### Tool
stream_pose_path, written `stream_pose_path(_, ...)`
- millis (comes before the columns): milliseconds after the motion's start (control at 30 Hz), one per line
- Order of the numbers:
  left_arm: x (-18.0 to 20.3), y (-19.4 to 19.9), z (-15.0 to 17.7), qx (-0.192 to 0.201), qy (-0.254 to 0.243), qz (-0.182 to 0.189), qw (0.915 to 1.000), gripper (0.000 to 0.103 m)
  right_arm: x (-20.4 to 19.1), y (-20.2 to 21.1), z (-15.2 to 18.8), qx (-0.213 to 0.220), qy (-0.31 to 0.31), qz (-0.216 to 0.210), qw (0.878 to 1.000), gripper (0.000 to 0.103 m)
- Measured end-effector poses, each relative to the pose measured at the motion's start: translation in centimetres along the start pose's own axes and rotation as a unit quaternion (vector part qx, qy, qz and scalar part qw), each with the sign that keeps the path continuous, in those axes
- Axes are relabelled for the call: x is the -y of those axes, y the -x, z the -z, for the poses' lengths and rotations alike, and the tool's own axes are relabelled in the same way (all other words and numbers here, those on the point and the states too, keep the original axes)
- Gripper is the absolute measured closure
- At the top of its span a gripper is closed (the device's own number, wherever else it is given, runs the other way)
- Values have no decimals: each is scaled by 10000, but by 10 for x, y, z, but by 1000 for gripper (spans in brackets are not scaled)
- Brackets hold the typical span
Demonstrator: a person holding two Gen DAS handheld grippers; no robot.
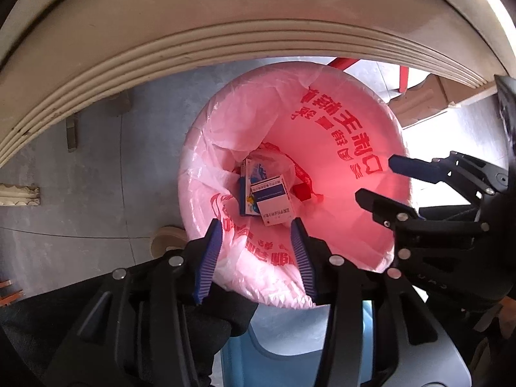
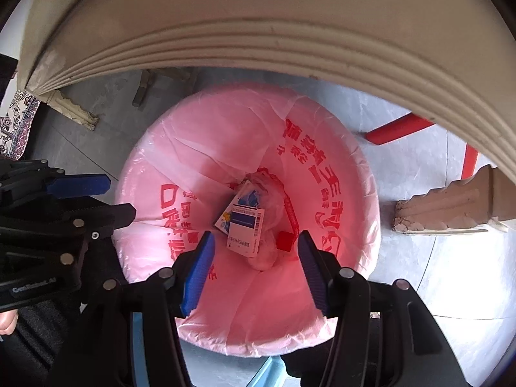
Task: Collect trash
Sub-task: 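Open the left tool over the bin while the right tool releases the red cube, then raise both open tools from the bin back over the table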
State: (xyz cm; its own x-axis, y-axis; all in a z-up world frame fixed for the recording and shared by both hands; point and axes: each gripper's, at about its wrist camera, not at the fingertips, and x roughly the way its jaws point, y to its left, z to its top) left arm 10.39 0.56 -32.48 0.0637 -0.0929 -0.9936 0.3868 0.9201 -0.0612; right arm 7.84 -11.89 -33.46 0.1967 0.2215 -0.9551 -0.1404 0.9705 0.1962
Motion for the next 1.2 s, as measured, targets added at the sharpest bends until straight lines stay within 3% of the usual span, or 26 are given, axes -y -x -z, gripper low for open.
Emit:
stream_pose_path(200, 6, 38, 17, 302, -161, -132, 9993, 55, -12, 43, 8, 387, 64, -74, 9992, 50)
stream_pose_path(433, 8, 107, 29, 681, -209, -363, 9968, 54, -26, 126, 8, 1047, 112, -185, 9943, 50)
stream_pose_path(533, 8, 149, 29, 1182, -111, -449, 9919, 52, -34, 169, 6, 1347, 192, -89, 9907, 50)
stream_pose_path(600, 9, 179, 29, 1593, 40, -406, 9864, 46, -38, 196, 5, 1547, 201, 58, 9877, 50)
stream_pose_path(700, 12, 216, 31, 2096, 151, -515, 9763, 45, -42, 241, 2, 2011, 70, 134, 9795, 30)
stream_pose_path(833, 19, 255, 32, 2501, 87, -579, 9664, 44, -46, 288, 2, 2458, 96, 192, 9691, 30)
stream_pose_path(1000, 30, 296, 28, 2797, -78, -709, 9574, 41, -50, 324, -4, 2675, 185, 168, 9632, 30)
stream_pose_path(1200, 40, 323, 18, 2839, -176, -663, 9564, 40, -51, 349, -11, 2816, 260, 170, 9590, 30)
